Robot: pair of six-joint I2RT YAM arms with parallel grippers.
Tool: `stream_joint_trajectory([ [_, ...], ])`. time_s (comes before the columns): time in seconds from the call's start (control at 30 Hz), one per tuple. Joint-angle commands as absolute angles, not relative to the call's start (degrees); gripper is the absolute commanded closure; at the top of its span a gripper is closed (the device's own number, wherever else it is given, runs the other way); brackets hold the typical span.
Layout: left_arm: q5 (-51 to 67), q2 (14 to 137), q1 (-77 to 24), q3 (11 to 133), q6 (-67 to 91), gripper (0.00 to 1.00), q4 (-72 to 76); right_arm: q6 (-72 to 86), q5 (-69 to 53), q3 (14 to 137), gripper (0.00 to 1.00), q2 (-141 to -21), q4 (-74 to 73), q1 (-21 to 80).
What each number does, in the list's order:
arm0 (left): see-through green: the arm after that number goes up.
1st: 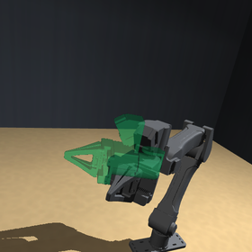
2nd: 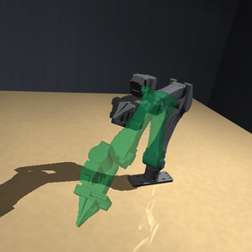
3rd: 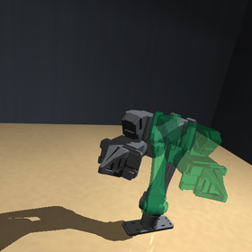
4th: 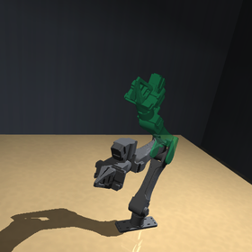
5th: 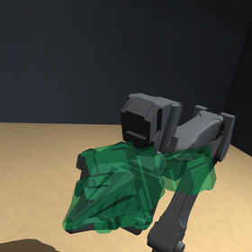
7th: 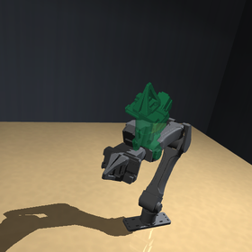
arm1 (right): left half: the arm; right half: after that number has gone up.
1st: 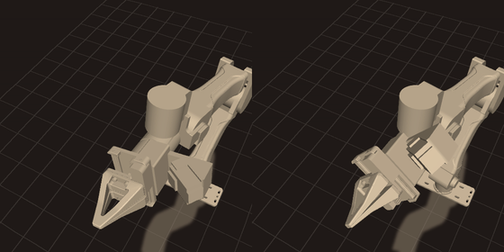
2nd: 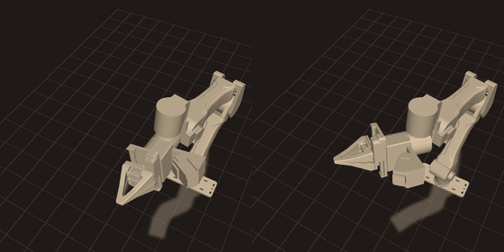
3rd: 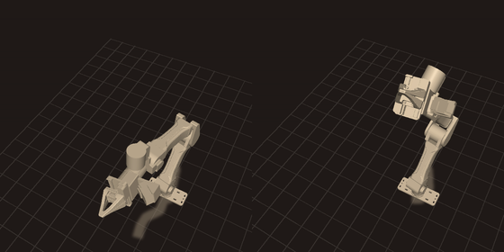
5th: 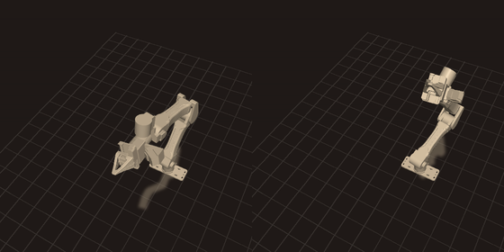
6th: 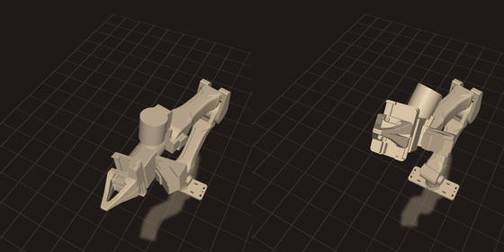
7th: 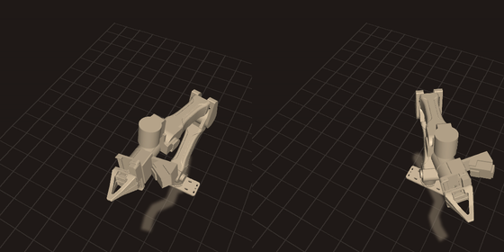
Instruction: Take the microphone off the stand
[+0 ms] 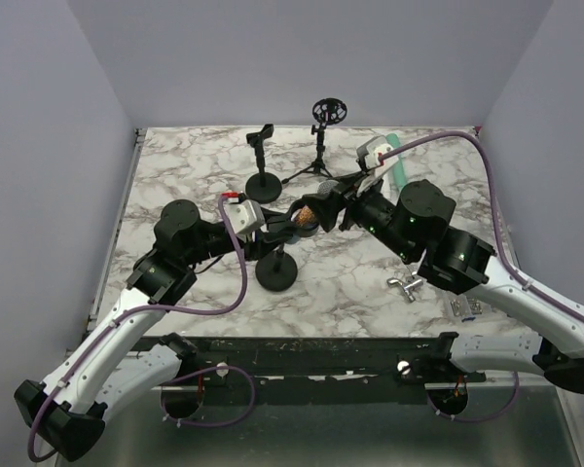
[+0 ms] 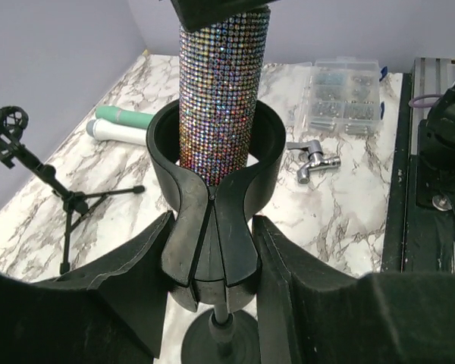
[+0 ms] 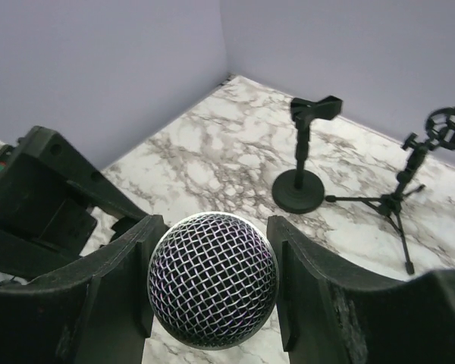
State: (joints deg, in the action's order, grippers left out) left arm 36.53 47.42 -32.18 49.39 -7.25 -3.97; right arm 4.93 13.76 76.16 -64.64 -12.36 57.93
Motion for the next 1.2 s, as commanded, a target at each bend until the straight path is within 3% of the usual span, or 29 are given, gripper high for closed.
stream_joint_trajectory([
  [0.0, 33.27, 45.53, -31.49, 49.36, -7.65, 1.0, -7.17, -1.29, 46.46, 72.06, 0.99, -60.4, -6.58, 55.85],
  [0.1, 33.43, 45.51, -31.51, 49.05, -7.49, 1.0, -6.71, -0.89, 47.55, 68.75, 0.99, -58.78, -6.29, 55.81],
  [0.27, 34.5, 46.85, -31.53, 49.53, -7.03, 1.0, -7.03, 5.24, 23.6, 68.12, 0.99, -57.31, -4.79, 55.81],
  [0.5, 34.57, 47.78, -31.51, 49.79, -7.03, 1.0, -7.47, 12.38, 9.59, 75.22, 0.99, -64.54, -3.67, 55.83],
  [0.9, 34.11, 49.01, -31.53, 50.06, -5.67, 1.0, -7.41, 13.26, 0.51, 87.22, 0.99, -69.53, -6.76, 55.82],
  [1.17, 34.21, 49.98, -31.49, 50.27, -4.92, 1.0, -7.48, 9.89, 2.29, 90.84, 0.99, -72.33, -9.77, 55.81],
])
